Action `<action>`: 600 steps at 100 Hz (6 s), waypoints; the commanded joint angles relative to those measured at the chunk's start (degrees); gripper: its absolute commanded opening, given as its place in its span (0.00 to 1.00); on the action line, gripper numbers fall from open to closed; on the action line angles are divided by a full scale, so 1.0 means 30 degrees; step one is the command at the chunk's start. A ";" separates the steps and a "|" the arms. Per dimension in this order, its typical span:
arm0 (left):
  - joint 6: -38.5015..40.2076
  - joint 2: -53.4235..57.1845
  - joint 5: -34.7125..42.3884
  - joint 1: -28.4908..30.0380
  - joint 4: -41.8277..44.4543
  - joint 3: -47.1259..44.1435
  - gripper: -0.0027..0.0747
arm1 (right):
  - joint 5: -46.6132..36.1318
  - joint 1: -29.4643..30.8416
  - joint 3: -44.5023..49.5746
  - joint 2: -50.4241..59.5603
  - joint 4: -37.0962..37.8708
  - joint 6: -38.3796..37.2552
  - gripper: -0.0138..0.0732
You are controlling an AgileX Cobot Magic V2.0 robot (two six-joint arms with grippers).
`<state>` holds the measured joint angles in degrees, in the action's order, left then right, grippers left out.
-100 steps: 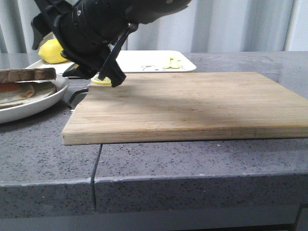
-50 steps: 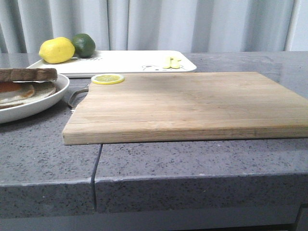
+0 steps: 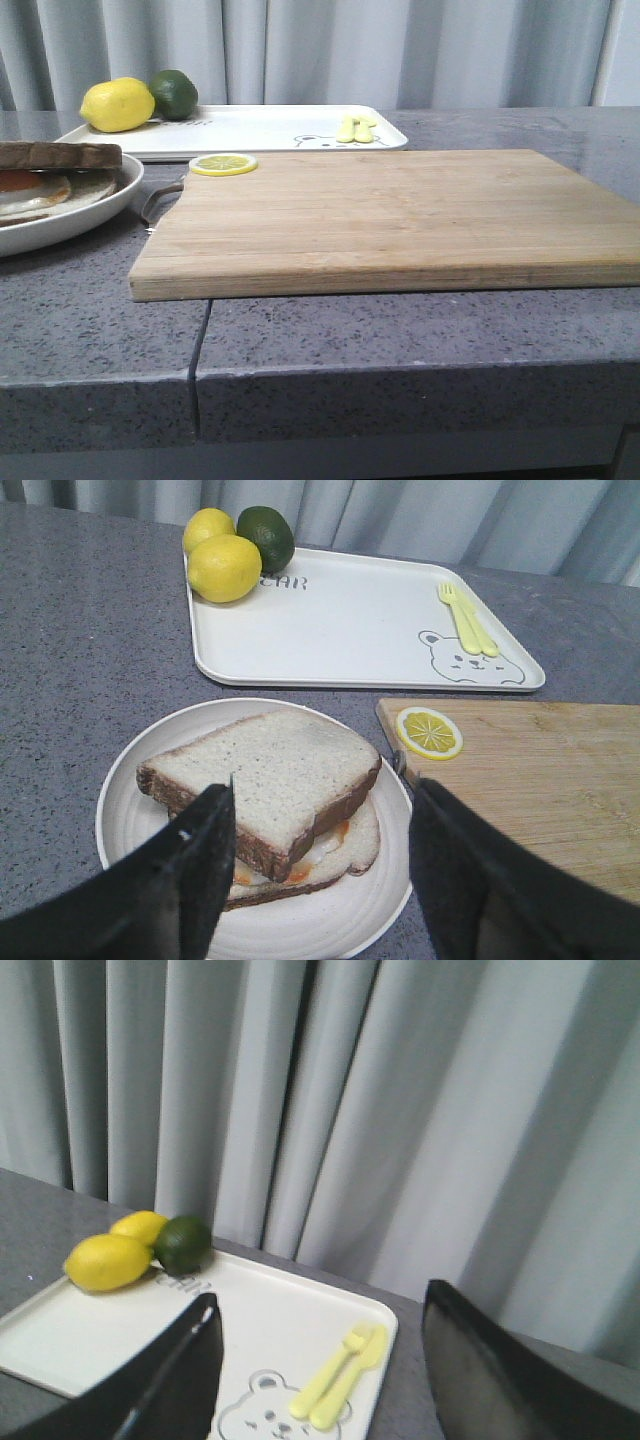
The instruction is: Place bread and move sandwich to tray
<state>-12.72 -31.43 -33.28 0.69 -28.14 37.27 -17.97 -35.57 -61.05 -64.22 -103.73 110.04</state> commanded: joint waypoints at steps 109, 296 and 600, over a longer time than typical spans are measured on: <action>0.1438 -0.0373 0.0862 0.0030 -0.0443 0.0674 0.51 | -0.1837 0.3246 0.9176 1.1925 0.0491 0.0368 0.67; 0.4241 -1.1363 0.0569 0.3280 0.1979 0.2364 0.51 | -0.1817 0.3246 0.9176 1.1925 0.0490 0.0368 0.67; 0.2416 -1.5188 -0.1498 0.3036 -0.6723 0.9515 0.01 | -0.1818 0.3246 0.9176 1.1925 0.0418 0.0368 0.67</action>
<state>-4.82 -75.90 -39.50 10.42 -42.54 60.83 -24.78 -26.25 -32.10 -28.40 -104.23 110.67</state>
